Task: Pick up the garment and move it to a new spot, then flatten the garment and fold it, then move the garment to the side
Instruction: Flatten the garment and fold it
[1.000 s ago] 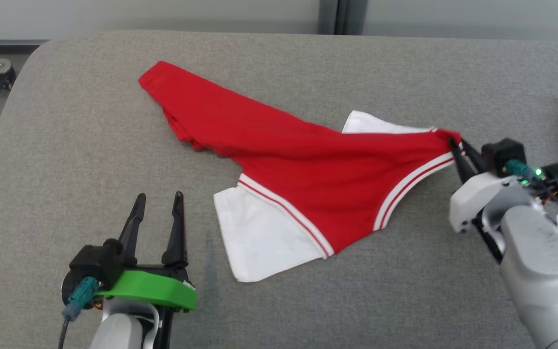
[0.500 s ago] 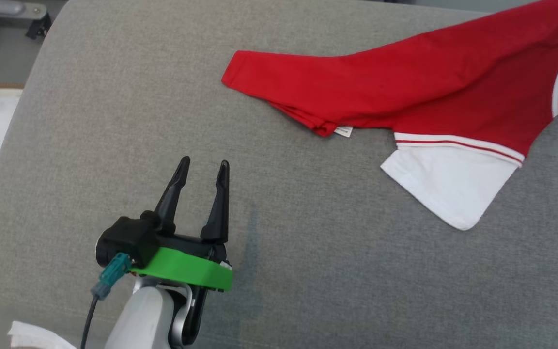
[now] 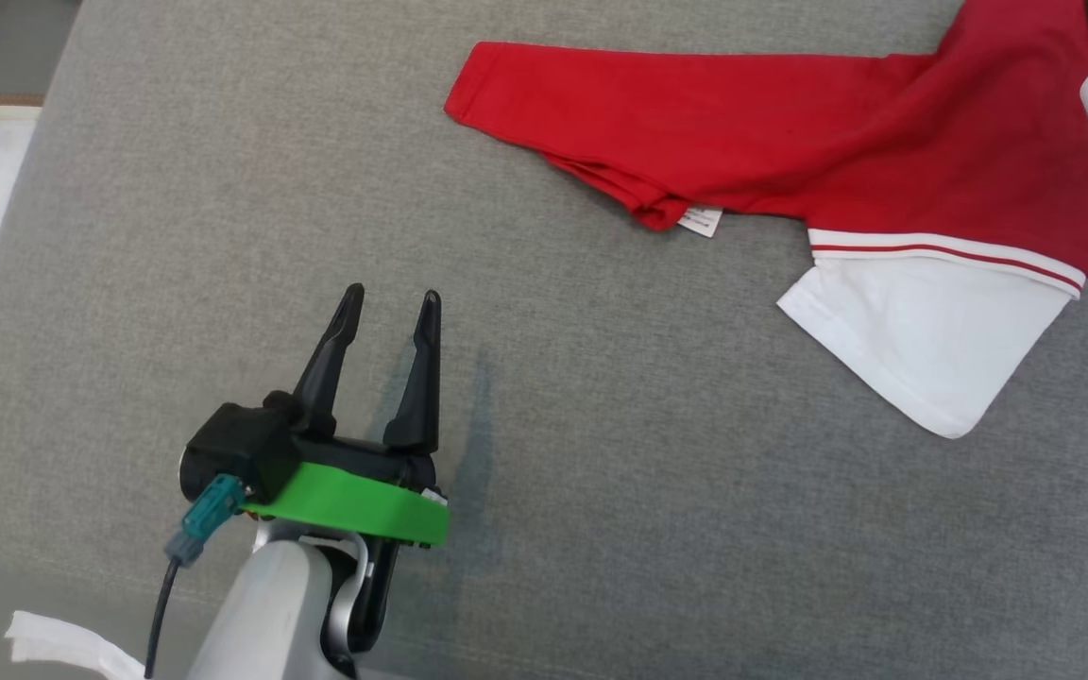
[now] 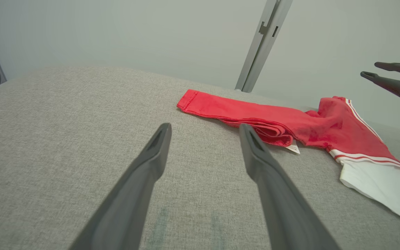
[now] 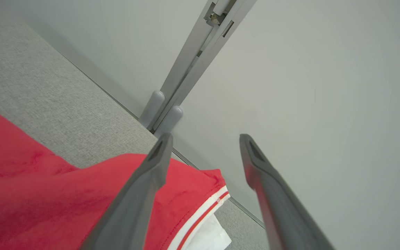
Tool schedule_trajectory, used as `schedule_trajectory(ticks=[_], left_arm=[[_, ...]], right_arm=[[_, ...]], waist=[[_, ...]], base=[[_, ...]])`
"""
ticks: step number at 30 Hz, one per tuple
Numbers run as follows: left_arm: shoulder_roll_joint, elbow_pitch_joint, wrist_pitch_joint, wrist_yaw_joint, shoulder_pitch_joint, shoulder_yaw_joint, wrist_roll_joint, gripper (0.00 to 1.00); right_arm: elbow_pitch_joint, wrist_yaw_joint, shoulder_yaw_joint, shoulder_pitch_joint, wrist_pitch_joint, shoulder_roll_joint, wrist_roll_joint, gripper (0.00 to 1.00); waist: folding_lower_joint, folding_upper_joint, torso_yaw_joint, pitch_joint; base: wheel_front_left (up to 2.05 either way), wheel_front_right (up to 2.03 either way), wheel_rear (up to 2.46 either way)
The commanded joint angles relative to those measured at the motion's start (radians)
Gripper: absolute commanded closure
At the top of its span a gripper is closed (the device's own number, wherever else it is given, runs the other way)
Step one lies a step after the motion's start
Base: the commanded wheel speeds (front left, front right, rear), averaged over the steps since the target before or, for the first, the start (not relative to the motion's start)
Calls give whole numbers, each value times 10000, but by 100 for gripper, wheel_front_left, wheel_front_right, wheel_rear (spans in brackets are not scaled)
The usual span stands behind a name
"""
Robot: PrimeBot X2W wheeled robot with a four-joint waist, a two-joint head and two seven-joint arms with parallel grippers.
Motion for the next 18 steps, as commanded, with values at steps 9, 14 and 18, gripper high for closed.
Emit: schedule_trajectory(ticks=[9, 14, 18], left_arm=[[109, 327, -4, -50, -180, 665, 287, 0], [253, 661, -2, -50, -128, 1045, 361, 0], [361, 963, -4, -50, 128, 1364, 393, 0]], right_arm=[[-824, -19, -1002, 1363, -354, 1185, 1002, 0], [-2149, -19, -1587, 2810, -363, 1904, 1454, 0], [-3056, -19, -1950, 4071, -356, 2560, 1656, 0]], waist=[[0, -1, -1552, -869], [0, -1, -2207, -1352], [0, -1, -2588, -1761]], base=[[0, 0, 0], [0, 0, 0], [0, 0, 0]])
